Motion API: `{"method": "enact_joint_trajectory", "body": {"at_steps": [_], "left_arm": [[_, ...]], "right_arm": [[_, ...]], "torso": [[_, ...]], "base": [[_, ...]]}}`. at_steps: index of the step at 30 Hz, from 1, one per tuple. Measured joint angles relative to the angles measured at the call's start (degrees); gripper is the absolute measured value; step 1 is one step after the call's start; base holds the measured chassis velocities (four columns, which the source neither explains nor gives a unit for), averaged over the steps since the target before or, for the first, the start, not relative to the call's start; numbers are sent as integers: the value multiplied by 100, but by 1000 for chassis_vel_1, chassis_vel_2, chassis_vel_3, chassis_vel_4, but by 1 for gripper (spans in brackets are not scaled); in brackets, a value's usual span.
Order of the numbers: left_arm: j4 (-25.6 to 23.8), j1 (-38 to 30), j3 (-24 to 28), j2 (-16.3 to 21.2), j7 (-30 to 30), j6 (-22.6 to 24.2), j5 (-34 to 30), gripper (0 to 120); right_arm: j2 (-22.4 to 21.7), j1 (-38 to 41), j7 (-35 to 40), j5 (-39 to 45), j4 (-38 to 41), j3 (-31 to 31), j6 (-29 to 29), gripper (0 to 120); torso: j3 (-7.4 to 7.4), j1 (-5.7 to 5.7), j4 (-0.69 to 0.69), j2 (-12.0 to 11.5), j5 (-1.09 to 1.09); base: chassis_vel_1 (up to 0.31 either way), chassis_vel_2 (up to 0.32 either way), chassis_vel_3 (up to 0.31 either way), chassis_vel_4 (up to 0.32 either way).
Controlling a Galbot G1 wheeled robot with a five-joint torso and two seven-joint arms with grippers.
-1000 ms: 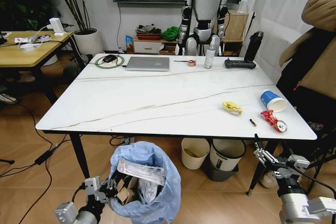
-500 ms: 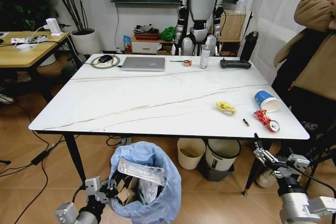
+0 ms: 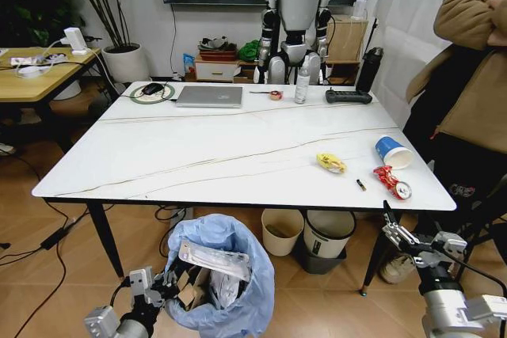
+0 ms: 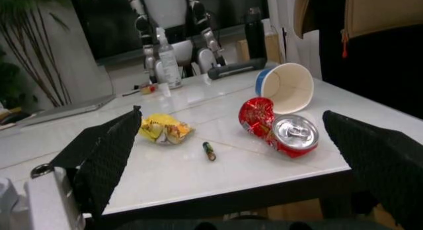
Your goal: Pick up the trash bin and place the trash from the table into it.
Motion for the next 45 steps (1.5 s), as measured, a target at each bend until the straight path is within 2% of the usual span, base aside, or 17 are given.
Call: {"method": "enact_joint_trajectory", "body": {"at_steps": [45], "left_arm": [[1,7,91,-146,-16,18,113,0]], "right_arm": [[-145,94,-129,103,-141,-17,91,100]], "torso": [[0,0,0,0,1]], "base": [[-65,-63,64,63]]}}
